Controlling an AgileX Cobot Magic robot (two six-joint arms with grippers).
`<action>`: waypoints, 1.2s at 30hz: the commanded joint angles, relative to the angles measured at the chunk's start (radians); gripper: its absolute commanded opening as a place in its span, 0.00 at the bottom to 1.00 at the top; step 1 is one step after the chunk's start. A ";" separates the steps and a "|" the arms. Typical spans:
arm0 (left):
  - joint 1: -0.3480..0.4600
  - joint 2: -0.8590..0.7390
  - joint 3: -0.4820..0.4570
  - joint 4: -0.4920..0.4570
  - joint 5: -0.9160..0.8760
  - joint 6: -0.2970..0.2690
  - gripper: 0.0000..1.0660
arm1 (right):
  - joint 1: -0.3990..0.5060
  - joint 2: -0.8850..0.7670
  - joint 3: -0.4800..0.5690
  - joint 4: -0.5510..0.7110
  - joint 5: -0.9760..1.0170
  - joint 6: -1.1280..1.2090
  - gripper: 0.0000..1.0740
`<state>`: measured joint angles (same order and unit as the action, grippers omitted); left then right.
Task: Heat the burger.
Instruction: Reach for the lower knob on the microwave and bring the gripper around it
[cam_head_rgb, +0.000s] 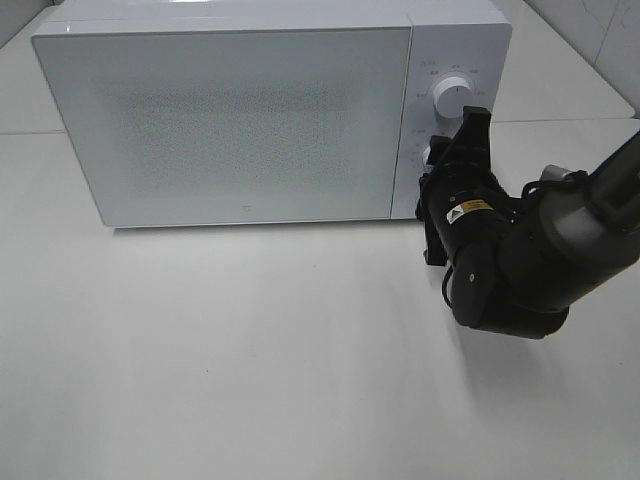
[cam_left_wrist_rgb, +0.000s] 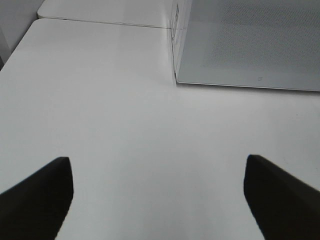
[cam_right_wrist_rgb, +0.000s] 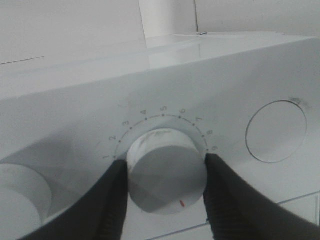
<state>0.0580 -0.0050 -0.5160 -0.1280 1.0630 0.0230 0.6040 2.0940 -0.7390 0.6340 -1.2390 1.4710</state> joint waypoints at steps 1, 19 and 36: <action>0.000 -0.017 0.001 -0.006 0.006 0.001 0.79 | -0.001 -0.002 -0.029 -0.049 -0.194 0.007 0.05; 0.000 -0.017 0.001 -0.006 0.006 0.001 0.79 | -0.001 -0.002 -0.012 0.006 -0.194 -0.095 0.21; 0.000 -0.017 0.001 -0.006 0.006 0.001 0.79 | -0.001 -0.002 -0.012 0.048 -0.194 -0.117 0.41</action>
<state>0.0580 -0.0050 -0.5160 -0.1280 1.0630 0.0230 0.6060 2.0940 -0.7390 0.6630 -1.2380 1.3680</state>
